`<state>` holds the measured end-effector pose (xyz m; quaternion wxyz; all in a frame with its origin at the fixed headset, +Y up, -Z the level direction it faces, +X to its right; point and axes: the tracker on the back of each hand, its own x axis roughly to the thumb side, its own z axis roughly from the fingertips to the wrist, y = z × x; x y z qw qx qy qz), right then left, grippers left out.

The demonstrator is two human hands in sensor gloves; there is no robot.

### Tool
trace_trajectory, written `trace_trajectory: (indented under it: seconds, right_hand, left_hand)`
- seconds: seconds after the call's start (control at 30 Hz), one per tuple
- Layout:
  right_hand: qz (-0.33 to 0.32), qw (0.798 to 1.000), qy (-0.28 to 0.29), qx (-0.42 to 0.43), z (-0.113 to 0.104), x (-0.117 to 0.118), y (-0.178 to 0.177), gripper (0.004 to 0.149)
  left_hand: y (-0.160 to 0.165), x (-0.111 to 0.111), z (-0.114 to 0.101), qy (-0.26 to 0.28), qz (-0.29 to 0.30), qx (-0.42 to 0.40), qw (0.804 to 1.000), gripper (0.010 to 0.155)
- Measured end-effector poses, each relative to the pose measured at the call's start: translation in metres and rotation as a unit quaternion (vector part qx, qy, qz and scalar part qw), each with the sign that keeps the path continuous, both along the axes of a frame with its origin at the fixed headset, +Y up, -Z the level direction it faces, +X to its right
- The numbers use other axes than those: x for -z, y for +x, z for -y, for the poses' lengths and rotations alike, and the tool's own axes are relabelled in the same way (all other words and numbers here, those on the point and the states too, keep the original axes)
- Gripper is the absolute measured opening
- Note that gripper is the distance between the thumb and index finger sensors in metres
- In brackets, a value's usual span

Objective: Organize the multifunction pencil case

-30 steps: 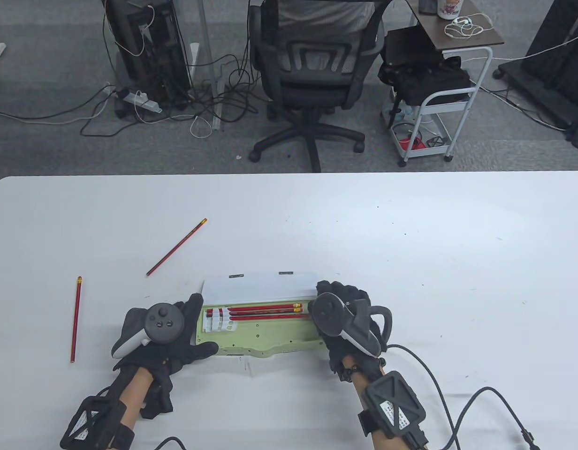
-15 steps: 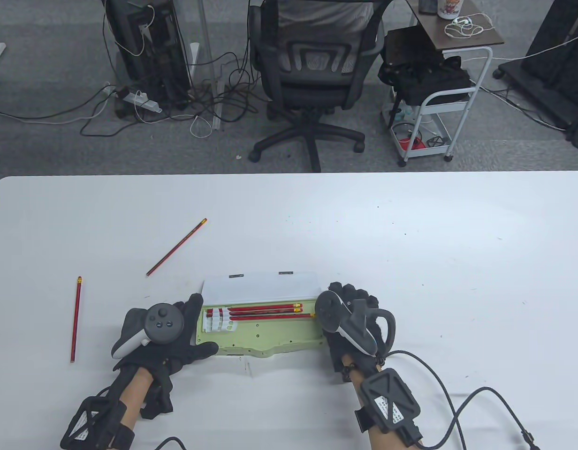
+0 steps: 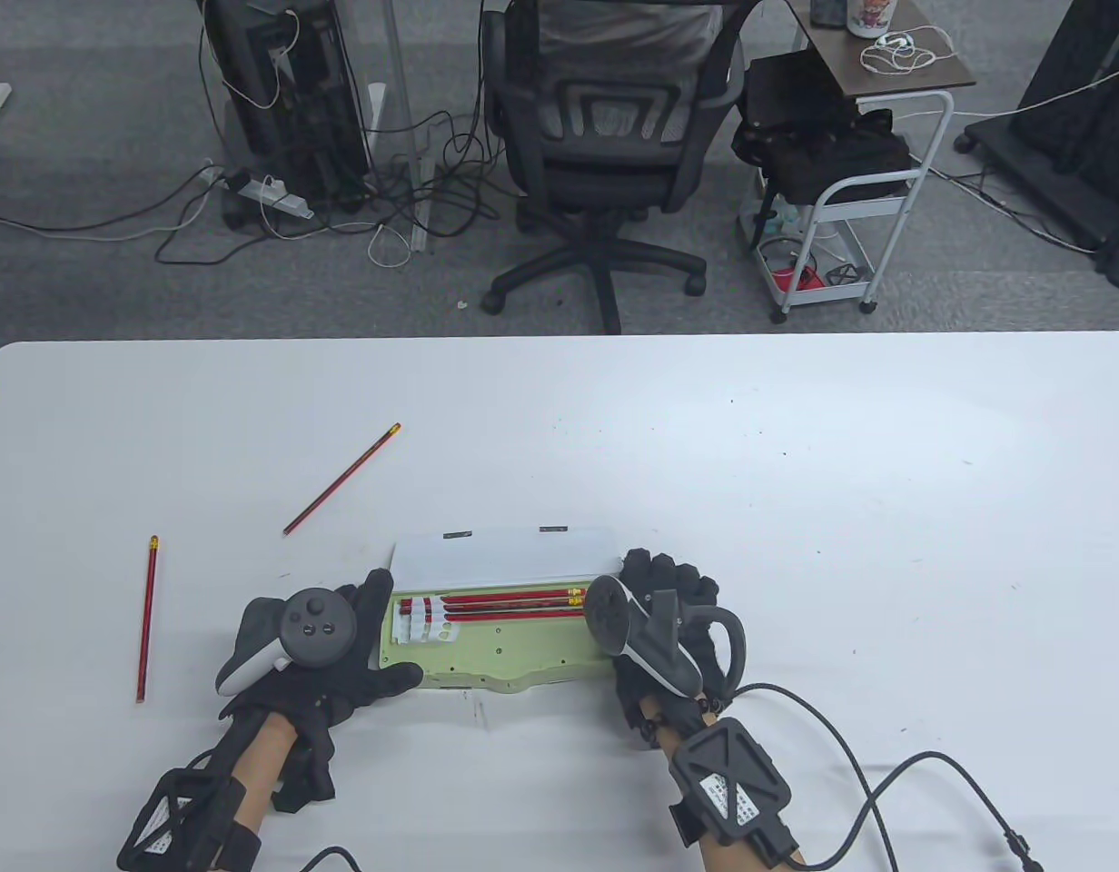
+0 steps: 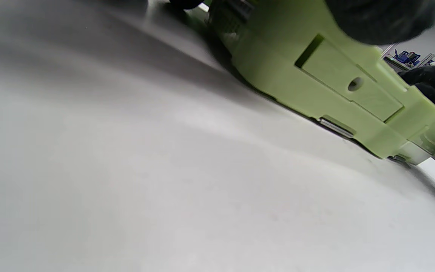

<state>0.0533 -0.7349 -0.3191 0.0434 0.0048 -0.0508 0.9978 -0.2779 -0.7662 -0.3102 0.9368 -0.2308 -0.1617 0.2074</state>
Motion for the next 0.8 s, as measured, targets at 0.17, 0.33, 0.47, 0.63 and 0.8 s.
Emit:
trace_trajectory:
  seconds: [0.17,0.33,0.47,0.63,0.8]
  right_hand:
    - [-0.007,1.0,0.004,-0.012,-0.001,0.0,-0.006,0.069]
    - [-0.015,1.0,0.004,-0.01,-0.001,0.001,-0.013,0.07]
    - [-0.018,1.0,0.006,-0.012,-0.001,0.001,-0.016,0.07]
    - [-0.019,1.0,0.008,-0.013,-0.002,0.001,-0.016,0.07]
    - [-0.017,1.0,0.009,0.015,-0.007,0.0,-0.006,0.07]
  left_hand:
    - [0.0,0.0,0.0,0.0,0.0,0.0,1.0,0.113]
    - [0.0,0.0,0.0,0.0,0.0,0.0,1.0,0.112]
    - [0.0,0.0,0.0,0.0,0.0,0.0,1.0,0.113]
    - [0.0,0.0,0.0,0.0,0.0,0.0,1.0,0.112]
    - [0.0,0.0,0.0,0.0,-0.001,-0.001,1.0,0.113]
